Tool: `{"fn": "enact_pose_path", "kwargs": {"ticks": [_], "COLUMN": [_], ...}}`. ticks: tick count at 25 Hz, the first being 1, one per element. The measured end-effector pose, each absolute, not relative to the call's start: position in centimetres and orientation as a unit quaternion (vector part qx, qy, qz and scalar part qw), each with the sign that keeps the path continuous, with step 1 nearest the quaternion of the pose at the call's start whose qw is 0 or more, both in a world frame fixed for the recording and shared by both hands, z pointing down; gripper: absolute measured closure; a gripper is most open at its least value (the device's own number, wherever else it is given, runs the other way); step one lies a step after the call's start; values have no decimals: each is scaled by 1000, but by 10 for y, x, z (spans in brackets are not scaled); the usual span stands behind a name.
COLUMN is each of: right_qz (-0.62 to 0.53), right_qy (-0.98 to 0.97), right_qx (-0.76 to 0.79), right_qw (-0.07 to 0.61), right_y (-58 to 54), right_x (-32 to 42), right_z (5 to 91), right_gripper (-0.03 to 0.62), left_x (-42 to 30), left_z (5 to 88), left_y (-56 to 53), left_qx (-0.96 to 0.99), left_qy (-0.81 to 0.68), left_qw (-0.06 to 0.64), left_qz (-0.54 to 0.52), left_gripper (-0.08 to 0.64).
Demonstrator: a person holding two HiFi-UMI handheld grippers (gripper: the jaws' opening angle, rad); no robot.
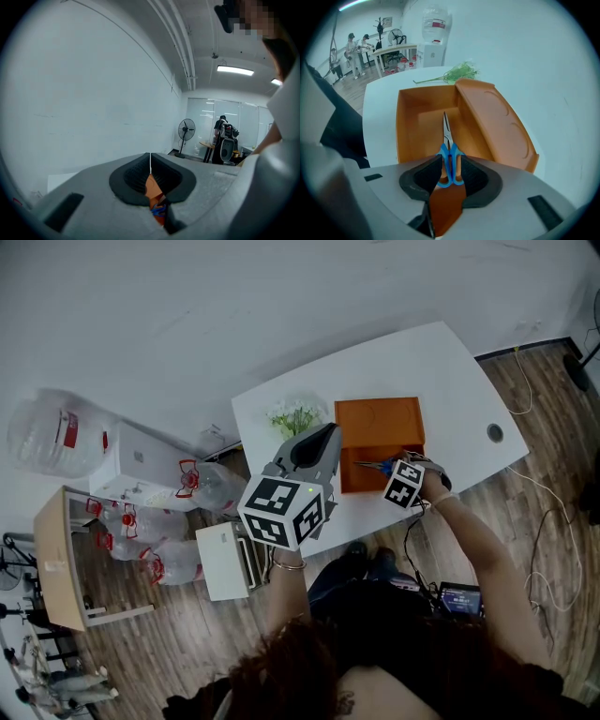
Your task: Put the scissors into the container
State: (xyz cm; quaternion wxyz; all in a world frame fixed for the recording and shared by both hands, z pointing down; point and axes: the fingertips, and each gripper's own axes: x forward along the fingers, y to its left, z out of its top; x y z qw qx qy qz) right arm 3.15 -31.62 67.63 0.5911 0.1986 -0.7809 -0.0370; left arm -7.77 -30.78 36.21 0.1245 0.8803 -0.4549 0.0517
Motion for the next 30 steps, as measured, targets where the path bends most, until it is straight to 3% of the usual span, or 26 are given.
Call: {"fn": "enact_pose_path", "kwargs": {"ticks": [14, 30], "right_qz": [-7, 76], "right_qy": [-823, -823], "right_qx": [339, 479], "right_qw": [457, 295], "right_y": [-318, -313], "right_x": [24, 48], "right_z": [611, 524], "right_gripper": [556, 594], "left_x": [-70, -53], "left_z": [348, 348], "left_y": [-304, -297], "left_qx": [886, 895], "left_qy": [-448, -432], "left_qw": [109, 99], "left_qz": [46, 44], "left_gripper": [540, 540]}}
